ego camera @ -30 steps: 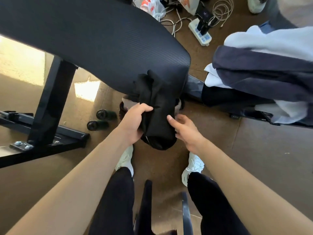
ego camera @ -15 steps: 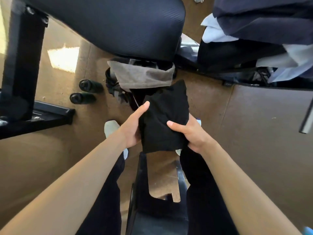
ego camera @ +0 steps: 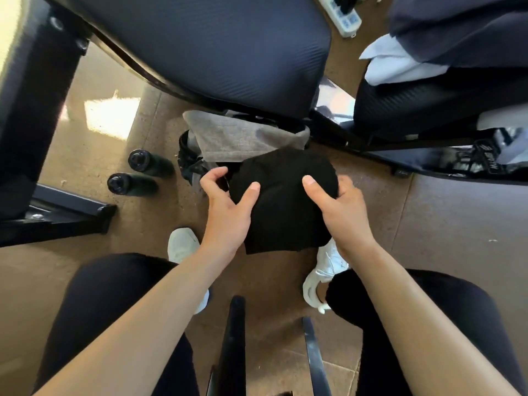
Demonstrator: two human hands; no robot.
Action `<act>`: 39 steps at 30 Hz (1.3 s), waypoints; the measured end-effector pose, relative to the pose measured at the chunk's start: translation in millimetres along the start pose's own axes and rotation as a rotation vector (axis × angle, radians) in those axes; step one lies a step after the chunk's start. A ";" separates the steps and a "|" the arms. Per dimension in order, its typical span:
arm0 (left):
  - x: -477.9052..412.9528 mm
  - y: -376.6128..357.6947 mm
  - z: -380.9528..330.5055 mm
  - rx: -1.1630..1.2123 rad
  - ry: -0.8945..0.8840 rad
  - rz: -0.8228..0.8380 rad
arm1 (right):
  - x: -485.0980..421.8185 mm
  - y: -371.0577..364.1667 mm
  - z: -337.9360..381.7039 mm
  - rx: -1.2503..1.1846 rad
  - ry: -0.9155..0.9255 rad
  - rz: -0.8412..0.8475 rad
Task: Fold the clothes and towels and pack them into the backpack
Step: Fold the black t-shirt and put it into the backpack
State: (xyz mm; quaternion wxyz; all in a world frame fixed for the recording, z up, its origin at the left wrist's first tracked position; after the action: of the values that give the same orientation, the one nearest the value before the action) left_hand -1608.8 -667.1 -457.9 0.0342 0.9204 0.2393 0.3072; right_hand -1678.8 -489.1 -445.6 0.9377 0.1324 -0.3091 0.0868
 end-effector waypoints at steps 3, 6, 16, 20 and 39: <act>-7.4 0.7 -9.7 -0.053 -0.226 0.111 | -10.8 3.6 13.0 0.102 0.210 -0.045; -2.5 4.0 -19.9 -0.144 -0.383 0.249 | -13.0 11.5 25.2 0.169 0.322 -0.064; 51.5 32.5 -13.4 -0.376 -0.487 0.266 | 52.8 28.9 46.8 0.418 0.766 0.169; 82.1 45.9 -2.5 -0.455 -0.503 0.186 | 84.1 31.0 35.2 0.423 0.839 0.154; 186.7 83.7 40.0 0.306 -0.005 0.373 | 172.4 9.4 -31.9 -0.109 0.328 0.502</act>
State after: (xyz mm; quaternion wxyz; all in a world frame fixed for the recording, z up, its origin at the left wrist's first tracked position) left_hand -1420.3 -651.5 -370.1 -0.1624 0.9440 0.1090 0.2659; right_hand -1526.5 -456.6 -364.5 0.9301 -0.0145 -0.1807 0.3193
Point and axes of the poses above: each hand's wrist, its own x-axis away from the middle knuckle, its own y-axis out of the back of the hand, z = x × y, the point moved 1 cm from there along -x, towards the middle knuckle
